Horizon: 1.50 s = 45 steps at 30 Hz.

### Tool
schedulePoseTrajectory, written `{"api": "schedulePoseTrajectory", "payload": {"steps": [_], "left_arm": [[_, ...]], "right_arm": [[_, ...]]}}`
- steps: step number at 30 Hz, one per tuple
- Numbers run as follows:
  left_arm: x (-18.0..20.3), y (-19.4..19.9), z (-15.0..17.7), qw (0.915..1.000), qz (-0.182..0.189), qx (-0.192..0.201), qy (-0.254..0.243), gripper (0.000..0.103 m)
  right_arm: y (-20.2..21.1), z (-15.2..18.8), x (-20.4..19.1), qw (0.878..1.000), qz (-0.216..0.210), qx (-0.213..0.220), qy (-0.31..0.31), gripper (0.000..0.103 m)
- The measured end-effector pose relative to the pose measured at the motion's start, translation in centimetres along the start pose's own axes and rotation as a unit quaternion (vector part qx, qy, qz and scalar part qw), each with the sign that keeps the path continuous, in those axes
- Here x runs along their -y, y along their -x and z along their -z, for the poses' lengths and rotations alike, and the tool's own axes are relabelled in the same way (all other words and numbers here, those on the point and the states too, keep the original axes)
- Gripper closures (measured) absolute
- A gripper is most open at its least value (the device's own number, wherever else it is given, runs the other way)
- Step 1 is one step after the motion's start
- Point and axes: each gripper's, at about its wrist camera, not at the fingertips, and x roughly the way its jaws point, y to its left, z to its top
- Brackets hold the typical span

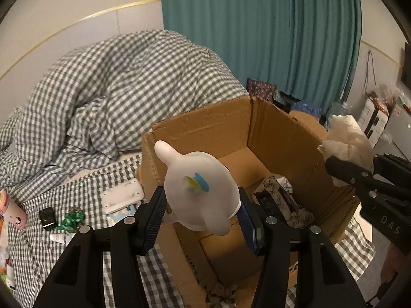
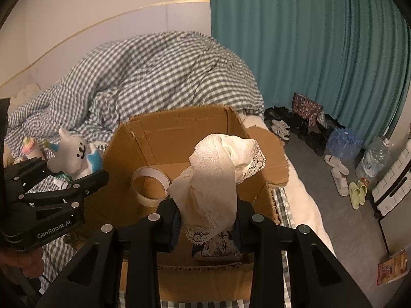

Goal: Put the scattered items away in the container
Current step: 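Lower the lace cloth and plush toy into the box and open both grippers, then move both grippers back over the remaining items on the bed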

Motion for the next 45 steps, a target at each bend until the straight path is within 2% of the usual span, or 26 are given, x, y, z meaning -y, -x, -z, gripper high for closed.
{"api": "schedulePoseTrajectory", "payload": {"steps": [17, 20, 24, 26, 28, 37, 45], "left_arm": [[0.8, -3.8, 1.0, 0.9988, 0.013, -0.044, -0.017, 0.048], [1.0, -3.7, 0.9, 0.9988, 0.012, -0.042, -0.02, 0.048], [1.1, -3.2, 0.7, 0.999, 0.01, -0.033, -0.029, 0.046], [1.2, -2.7, 0.5, 0.9991, 0.007, -0.026, -0.032, 0.04], [1.2, -2.1, 0.3, 0.9993, 0.005, -0.019, -0.032, 0.035], [0.8, 0.8, -0.3, 0.9995, -0.005, 0.008, -0.03, 0.034], [-0.5, 4.5, -0.4, 0.9987, -0.022, 0.041, -0.019, 0.015]], "right_arm": [[-3.4, 0.9, -0.2, 0.999, 0.003, -0.039, 0.006, 0.072], [-3.1, 0.9, -0.1, 0.999, 0.007, -0.036, 0.004, 0.066], [-2.5, 0.7, -0.1, 1.0, 0.015, -0.026, -0.001, 0.048], [-2.1, 0.5, -0.1, 1.0, 0.018, -0.021, -0.003, 0.044], [-1.7, 0.4, -0.1, 1.0, 0.02, -0.017, -0.004, 0.043], [1.0, -0.4, -0.6, 1.0, 0.021, 0.012, -0.004, 0.041], [4.6, -1.0, -1.9, 0.999, 0.022, 0.046, -0.004, 0.029]]}}
